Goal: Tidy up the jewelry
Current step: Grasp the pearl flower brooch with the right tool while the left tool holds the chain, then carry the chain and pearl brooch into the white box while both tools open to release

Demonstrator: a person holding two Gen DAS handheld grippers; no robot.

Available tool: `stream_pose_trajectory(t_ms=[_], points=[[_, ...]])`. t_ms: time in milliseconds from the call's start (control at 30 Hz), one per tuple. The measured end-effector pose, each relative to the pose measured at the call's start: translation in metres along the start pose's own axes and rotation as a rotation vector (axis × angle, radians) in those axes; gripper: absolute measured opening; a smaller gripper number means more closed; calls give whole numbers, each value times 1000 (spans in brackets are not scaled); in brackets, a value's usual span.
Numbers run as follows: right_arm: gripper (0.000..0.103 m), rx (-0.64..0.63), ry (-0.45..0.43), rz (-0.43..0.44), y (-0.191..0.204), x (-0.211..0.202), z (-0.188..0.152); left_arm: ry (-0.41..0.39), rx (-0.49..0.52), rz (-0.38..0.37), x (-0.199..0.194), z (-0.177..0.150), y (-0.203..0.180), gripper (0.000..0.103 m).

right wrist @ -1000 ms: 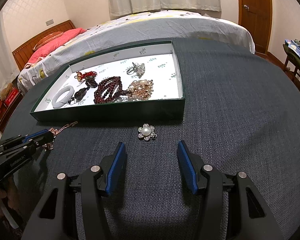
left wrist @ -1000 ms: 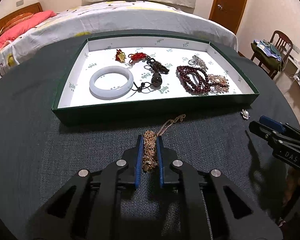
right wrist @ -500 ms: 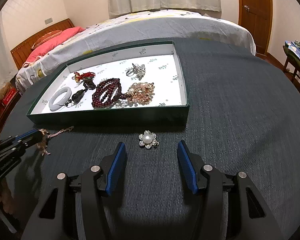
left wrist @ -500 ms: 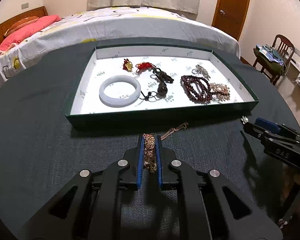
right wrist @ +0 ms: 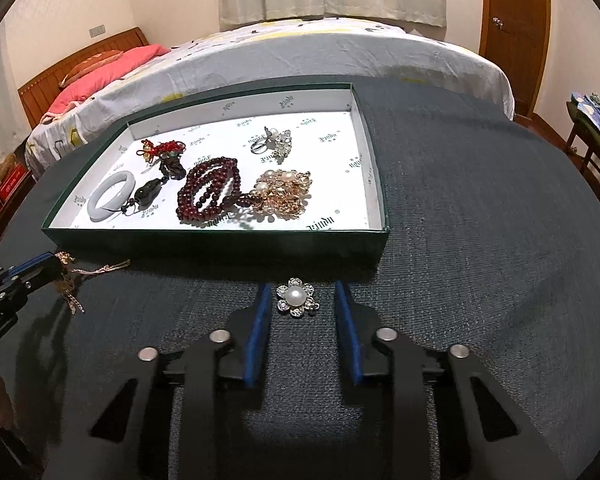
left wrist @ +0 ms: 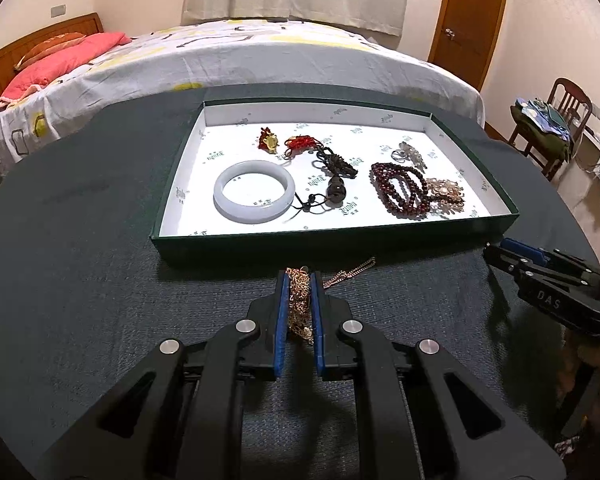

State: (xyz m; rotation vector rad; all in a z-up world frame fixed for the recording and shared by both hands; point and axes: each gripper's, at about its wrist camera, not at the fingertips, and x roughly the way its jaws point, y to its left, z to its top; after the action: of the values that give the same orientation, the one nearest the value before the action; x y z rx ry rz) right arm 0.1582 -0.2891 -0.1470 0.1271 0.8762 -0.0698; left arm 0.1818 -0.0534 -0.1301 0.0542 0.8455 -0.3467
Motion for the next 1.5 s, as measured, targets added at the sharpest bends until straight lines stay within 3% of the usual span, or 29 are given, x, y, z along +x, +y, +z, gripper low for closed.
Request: stream_pose_trajectory(t_ms=[400,900,1200,1500], points=[[22,0,-18,17,2,-7,-2,-20,-10,9,-8,1,3,11],[22,-4,-135,41,7,-60,15,-117,-5,12,-52,16,-4,11],[22,-15,-221,60,13,-89,36,-200,-3,-1,-81,39,-8,11],[22,-32,-301,77,19,-100,70,-293,22,-31,-85,83,-21,11]])
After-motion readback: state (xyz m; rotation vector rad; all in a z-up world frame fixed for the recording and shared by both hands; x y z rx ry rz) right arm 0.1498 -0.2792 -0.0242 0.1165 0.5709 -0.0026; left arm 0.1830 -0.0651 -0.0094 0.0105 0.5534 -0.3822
